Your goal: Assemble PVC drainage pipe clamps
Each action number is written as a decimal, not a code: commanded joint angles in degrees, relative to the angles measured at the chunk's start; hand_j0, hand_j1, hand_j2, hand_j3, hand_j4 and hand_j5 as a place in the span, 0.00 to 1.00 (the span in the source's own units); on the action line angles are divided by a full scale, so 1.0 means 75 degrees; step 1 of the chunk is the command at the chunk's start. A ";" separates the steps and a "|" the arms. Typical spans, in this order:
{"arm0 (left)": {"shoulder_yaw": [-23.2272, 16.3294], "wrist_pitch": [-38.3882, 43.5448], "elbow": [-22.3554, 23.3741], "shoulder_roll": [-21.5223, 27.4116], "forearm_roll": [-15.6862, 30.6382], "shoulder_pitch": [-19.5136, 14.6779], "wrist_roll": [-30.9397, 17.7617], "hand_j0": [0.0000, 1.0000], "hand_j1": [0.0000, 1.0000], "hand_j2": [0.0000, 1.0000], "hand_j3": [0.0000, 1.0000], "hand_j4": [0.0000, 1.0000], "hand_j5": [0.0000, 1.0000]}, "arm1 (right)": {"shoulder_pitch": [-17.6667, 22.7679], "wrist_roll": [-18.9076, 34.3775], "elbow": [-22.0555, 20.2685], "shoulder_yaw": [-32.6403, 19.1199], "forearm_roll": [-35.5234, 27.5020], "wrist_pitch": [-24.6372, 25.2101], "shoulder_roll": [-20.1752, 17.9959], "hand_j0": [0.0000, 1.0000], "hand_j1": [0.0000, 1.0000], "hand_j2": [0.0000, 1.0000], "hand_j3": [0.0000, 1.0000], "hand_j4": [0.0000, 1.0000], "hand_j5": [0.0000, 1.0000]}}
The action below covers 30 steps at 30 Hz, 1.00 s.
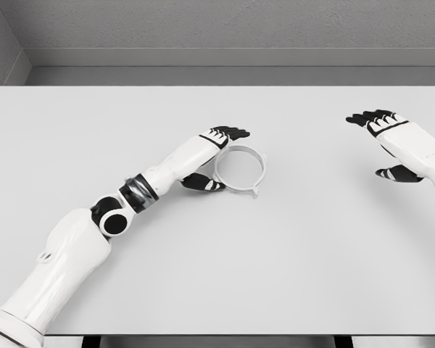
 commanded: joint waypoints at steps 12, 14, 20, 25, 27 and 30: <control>0.0013 0.0000 -0.0091 0.0034 0.0068 0.0047 0.0005 1.00 1.00 1.00 1.00 1.00 1.00 | -0.0012 -0.0004 -0.0013 -0.0003 -0.0052 0.0022 -0.0004 1.00 1.00 1.00 1.00 1.00 1.00; 0.0013 0.0000 -0.0103 0.0057 0.0092 0.0070 0.0005 1.00 1.00 1.00 1.00 1.00 1.00 | -0.0012 -0.0004 -0.0013 -0.0003 -0.0052 0.0022 -0.0004 1.00 1.00 1.00 1.00 1.00 1.00; 0.0036 0.0000 -0.0642 0.0197 0.0115 0.0269 0.0005 1.00 1.00 1.00 1.00 1.00 1.00 | 0.0000 -0.0004 -0.0013 -0.0003 -0.0040 0.0022 -0.0004 1.00 1.00 1.00 1.00 1.00 1.00; 0.0118 0.0000 -0.1661 0.1275 0.0478 0.0504 0.0005 1.00 1.00 1.00 1.00 1.00 1.00 | 0.0000 -0.0004 -0.0013 -0.0003 -0.0051 0.0022 -0.0004 1.00 1.00 1.00 1.00 1.00 1.00; 0.0469 0.0000 -0.1754 0.1813 0.0806 0.0504 0.0005 1.00 1.00 1.00 1.00 1.00 1.00 | -0.0012 -0.0004 -0.0013 -0.0003 -0.0040 0.0022 -0.0004 1.00 1.00 1.00 1.00 1.00 1.00; 0.1524 0.0000 -0.1872 0.2869 0.0818 0.0563 0.0005 1.00 1.00 1.00 1.00 1.00 1.00 | 0.0000 -0.0004 -0.0013 -0.0003 -0.0040 0.0022 -0.0004 1.00 1.00 1.00 1.00 1.00 1.00</control>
